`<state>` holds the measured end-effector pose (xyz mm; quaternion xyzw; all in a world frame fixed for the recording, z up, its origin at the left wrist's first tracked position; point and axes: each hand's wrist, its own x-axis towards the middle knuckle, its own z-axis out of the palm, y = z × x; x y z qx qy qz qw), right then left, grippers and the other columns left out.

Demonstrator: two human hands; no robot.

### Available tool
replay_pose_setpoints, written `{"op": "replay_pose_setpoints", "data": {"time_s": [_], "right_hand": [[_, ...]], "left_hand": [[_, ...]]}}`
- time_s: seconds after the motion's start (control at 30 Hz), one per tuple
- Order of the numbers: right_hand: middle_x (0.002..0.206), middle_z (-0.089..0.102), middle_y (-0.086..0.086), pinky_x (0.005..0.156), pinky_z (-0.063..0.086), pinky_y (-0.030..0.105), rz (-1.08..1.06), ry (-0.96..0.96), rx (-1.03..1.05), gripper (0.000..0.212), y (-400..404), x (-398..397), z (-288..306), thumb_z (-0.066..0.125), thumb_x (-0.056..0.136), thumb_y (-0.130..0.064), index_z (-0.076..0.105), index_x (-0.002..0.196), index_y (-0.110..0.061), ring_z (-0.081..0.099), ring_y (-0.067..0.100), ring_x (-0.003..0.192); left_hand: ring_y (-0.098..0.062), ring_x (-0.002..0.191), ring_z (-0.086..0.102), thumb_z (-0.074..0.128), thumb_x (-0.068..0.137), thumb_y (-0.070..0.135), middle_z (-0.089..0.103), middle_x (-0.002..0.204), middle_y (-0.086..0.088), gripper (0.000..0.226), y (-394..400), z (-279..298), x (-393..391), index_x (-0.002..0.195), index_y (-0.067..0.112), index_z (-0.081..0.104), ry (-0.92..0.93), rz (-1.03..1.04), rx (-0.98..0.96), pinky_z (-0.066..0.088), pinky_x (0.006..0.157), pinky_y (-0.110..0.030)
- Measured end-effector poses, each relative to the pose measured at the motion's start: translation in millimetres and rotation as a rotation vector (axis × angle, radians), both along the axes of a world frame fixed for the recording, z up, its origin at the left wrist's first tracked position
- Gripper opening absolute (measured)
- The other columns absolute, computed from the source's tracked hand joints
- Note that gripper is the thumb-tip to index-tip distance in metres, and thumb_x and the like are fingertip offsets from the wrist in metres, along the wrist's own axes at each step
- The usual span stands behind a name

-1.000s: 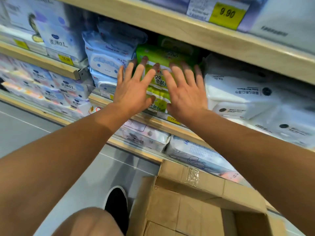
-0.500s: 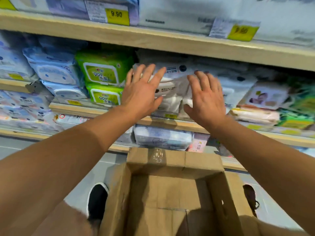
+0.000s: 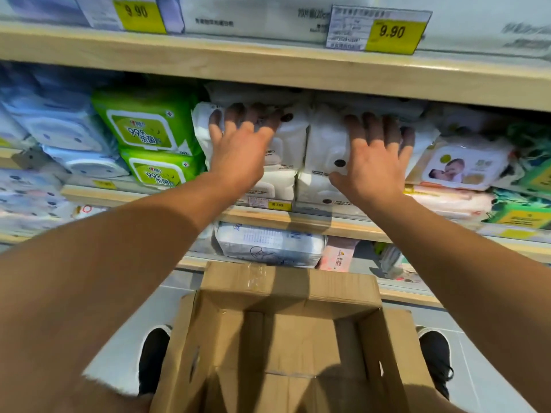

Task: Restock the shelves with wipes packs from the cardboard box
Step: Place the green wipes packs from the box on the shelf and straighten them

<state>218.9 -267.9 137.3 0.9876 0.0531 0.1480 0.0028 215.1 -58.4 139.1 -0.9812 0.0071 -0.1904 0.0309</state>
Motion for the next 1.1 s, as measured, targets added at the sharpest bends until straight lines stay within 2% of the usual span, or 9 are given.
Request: {"op": "replay_pose_setpoints", "data": {"time_s": [0.17,0.33,0.47,0.57,0.63,0.77,0.9,1.0,1.1], "right_hand": [[0.156,0.025,0.009,0.115,-0.004,0.053,0.087,-0.094,0.042,0.088,-10,4,-11,0.069,0.079,-0.047,0.023,0.151,-0.026,0.013,0.039,0.144],[0.151,0.032,0.008,0.116,-0.001,0.053,0.141,-0.104,0.054,0.090,-18,12,-10,0.072,0.073,-0.048,0.026,0.148,-0.031,0.020,0.039,0.140],[0.147,0.035,0.005,0.114,0.004,0.050,0.185,-0.134,0.050,0.093,-21,17,-12,0.075,0.065,-0.047,0.032,0.145,-0.030,0.025,0.036,0.137],[0.149,0.033,0.004,0.114,0.004,0.049,0.200,-0.106,0.032,0.094,-24,17,-7,0.073,0.065,-0.049,0.028,0.146,-0.030,0.023,0.036,0.137],[0.150,0.031,0.007,0.116,0.002,0.050,0.195,-0.047,-0.005,0.094,-24,12,-1,0.069,0.069,-0.056,0.023,0.147,-0.030,0.022,0.037,0.139],[0.141,0.039,0.015,0.113,0.014,0.054,0.113,-0.075,-0.006,0.080,-25,-9,1,0.064,0.077,-0.058,0.028,0.141,-0.026,0.034,0.040,0.130],[0.154,0.022,0.011,0.115,0.005,0.057,0.091,-0.157,-0.014,0.096,-18,-15,-16,0.069,0.073,-0.062,0.016,0.149,-0.034,0.018,0.040,0.140],[0.161,0.005,0.010,0.113,-0.012,0.059,0.056,-0.085,-0.054,0.115,-14,-4,-24,0.071,0.070,-0.064,-0.006,0.151,-0.036,-0.004,0.042,0.146],[0.162,-0.007,0.011,0.108,-0.021,0.060,0.072,-0.060,-0.099,0.127,-19,4,-31,0.074,0.069,-0.063,-0.019,0.149,-0.035,-0.015,0.044,0.144]], "left_hand": [[-0.043,0.124,0.041,0.064,0.084,0.026,0.048,0.137,-0.011,0.071,26,11,8,0.143,0.041,0.029,0.085,-0.113,-0.020,0.018,0.112,-0.054],[-0.044,0.120,0.045,0.065,0.084,0.020,0.053,0.131,-0.015,0.076,24,10,5,0.146,0.041,0.027,0.056,-0.118,-0.013,0.014,0.114,-0.054],[-0.035,0.142,0.021,0.064,0.078,0.006,0.035,0.151,-0.005,0.092,21,-9,11,0.148,0.040,0.013,-0.049,-0.121,0.051,-0.002,0.114,-0.060],[-0.033,0.146,0.009,0.060,0.078,0.002,0.026,0.156,-0.005,0.097,18,-15,13,0.150,0.037,0.005,-0.046,-0.103,0.065,-0.007,0.112,-0.061],[-0.035,0.146,0.007,0.059,0.080,0.009,0.026,0.156,-0.007,0.091,17,-9,10,0.149,0.038,0.007,-0.044,-0.085,0.082,-0.008,0.111,-0.062],[-0.043,0.128,0.030,0.061,0.080,0.039,0.042,0.131,-0.018,0.065,16,-7,-14,0.137,0.023,0.032,-0.103,0.013,0.022,0.009,0.110,-0.067],[-0.044,0.140,0.010,0.056,0.082,0.057,0.021,0.150,-0.014,0.076,23,-26,-16,0.144,0.034,0.019,-0.085,0.030,-0.065,0.013,0.109,-0.067],[-0.042,0.144,-0.004,0.060,0.081,0.057,0.000,0.160,-0.010,0.088,25,-32,-4,0.149,0.039,0.007,-0.068,0.019,-0.085,0.018,0.108,-0.067],[-0.042,0.144,-0.008,0.062,0.080,0.056,-0.003,0.160,-0.010,0.092,29,-34,4,0.148,0.039,0.004,-0.070,-0.005,-0.095,0.019,0.107,-0.069]]}}
